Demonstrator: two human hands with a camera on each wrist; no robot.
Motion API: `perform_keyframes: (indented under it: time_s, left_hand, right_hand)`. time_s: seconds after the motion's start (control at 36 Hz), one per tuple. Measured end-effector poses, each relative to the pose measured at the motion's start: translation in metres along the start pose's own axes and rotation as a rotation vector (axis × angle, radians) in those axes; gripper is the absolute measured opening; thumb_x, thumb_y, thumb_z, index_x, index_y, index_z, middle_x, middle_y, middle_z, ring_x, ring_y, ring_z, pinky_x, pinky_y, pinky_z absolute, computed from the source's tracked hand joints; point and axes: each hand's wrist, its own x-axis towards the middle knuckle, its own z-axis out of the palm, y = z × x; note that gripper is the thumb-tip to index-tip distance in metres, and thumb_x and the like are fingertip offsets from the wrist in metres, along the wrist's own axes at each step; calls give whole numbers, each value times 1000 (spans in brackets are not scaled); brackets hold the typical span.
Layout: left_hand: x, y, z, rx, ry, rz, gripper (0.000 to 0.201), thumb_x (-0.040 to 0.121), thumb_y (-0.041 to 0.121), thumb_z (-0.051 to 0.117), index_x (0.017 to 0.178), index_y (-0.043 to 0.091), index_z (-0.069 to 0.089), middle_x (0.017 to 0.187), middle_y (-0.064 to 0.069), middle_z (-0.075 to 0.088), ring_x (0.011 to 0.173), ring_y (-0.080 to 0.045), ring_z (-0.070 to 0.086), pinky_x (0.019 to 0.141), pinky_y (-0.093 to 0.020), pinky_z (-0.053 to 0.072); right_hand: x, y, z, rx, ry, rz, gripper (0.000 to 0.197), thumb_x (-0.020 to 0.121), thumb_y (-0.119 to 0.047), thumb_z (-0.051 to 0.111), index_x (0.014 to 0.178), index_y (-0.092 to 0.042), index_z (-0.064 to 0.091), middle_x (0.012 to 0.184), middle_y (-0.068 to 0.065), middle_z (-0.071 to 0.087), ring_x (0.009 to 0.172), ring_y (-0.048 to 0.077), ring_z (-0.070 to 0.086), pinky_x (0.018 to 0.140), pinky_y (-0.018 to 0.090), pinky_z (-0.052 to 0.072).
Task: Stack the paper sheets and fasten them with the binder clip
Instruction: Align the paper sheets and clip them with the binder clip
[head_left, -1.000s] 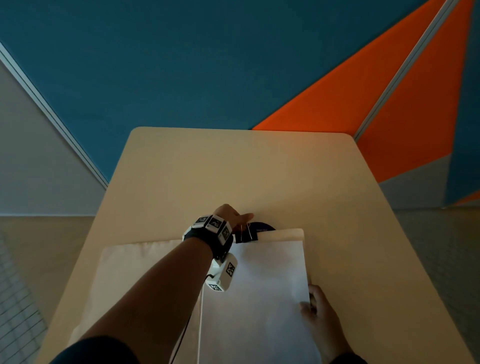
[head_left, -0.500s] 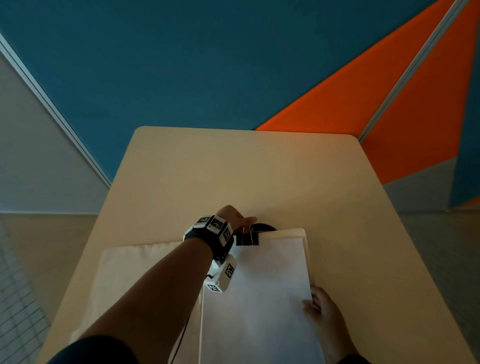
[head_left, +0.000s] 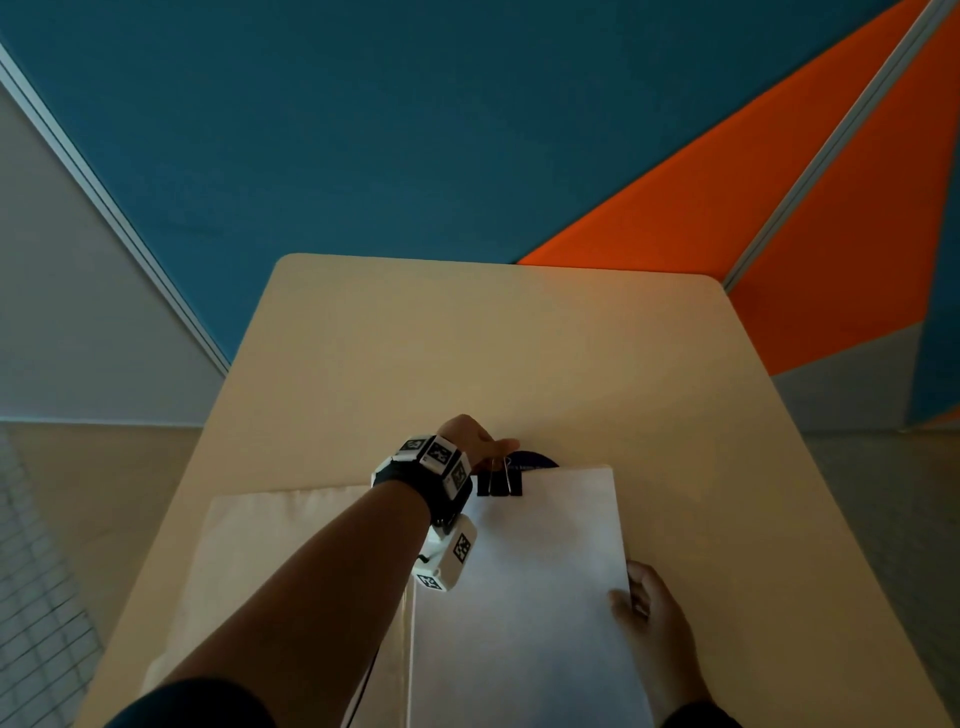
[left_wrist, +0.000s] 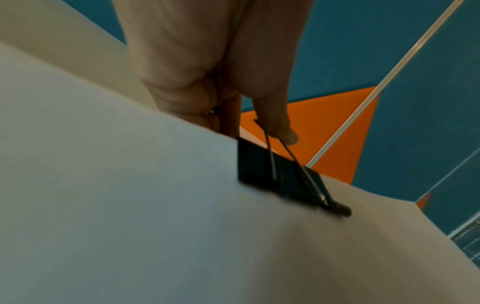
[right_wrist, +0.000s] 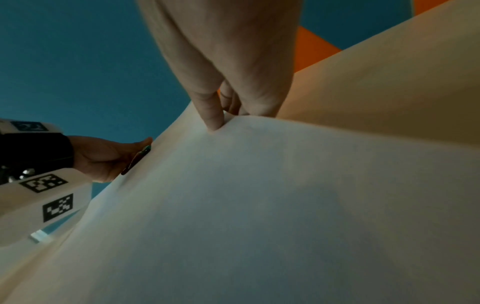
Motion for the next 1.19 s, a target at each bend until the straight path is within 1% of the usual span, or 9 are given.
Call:
perform_keyframes:
  time_s: [0.17,0.25,0.42,0.64,0.83,0.92,1.0,1.06,1.19]
  left_hand:
    - [-2,1,0,-1,7,16,57,80,43,62,35,16,40,11,7,32,23,-5,36,45,-23,27]
    - [-2,2,0,10,7,18,56,81,43,61,35,16,41,12,7,32,38,-13,35,45,-23,28]
    - [0,-1,2,49,22,15,58,79,45,62,34,15,40,11,6,30,39,-14,33,45,-23,27]
    - [-1,0,1,58,8,14,49,79,48,61,44,15,54,14,8,37,28,-5,39,44,-21,29]
    - [-8,4,6,69,2,21,55,87,50,45,48,12,40,47,-3,34,46,-16,35,50,-26,28]
    - [-12,4,11,-61,16,29,54,93,46,30,58,11,51,61,-6,48,65,-22,48,66,-30,38]
    - [-14,-1,10,-248,-15,14,55,95,42,25,97,4,65,78,-8,59,85,-23,53,91,-39,44]
    - [-18,-3,11,-262,-45,17,43,95,37,32,87,8,63,81,-10,59,86,-25,53,102,-46,44]
    - [-28,-2,10,-236,-36,41,49,96,34,32,105,-4,63,100,-21,61,101,-33,56,101,-43,40]
  right_hand:
    - [1,1,4,54,45,23,26,84,-1,56,99,-21,56,100,12,67,95,28,62,72,11,49]
    - [0,-4,3,49,43,39,25,84,-2,56,102,-19,58,105,14,67,98,30,62,89,38,50]
    - [0,-5,6,3,75,72,33,84,-3,56,116,-8,59,113,15,66,102,29,61,87,32,49]
    - [0,-6,9,4,84,125,33,84,-8,56,117,-10,58,114,15,66,102,30,61,94,46,49]
    - [-6,-16,7,-96,65,116,35,87,-9,52,122,-9,55,120,16,63,107,31,57,93,38,43]
    - [-11,-20,9,-188,81,86,44,87,-6,55,129,-6,46,132,22,51,118,34,50,100,40,39]
    - [-16,-21,9,-229,140,46,52,80,2,61,130,-5,46,132,24,42,120,33,43,102,43,40]
    - [-18,-21,10,-179,168,54,60,78,2,64,132,-8,42,134,22,40,119,35,46,102,44,42]
    - [-4,-21,8,-181,144,134,55,78,-21,69,127,-7,47,123,21,56,111,39,53,99,47,43]
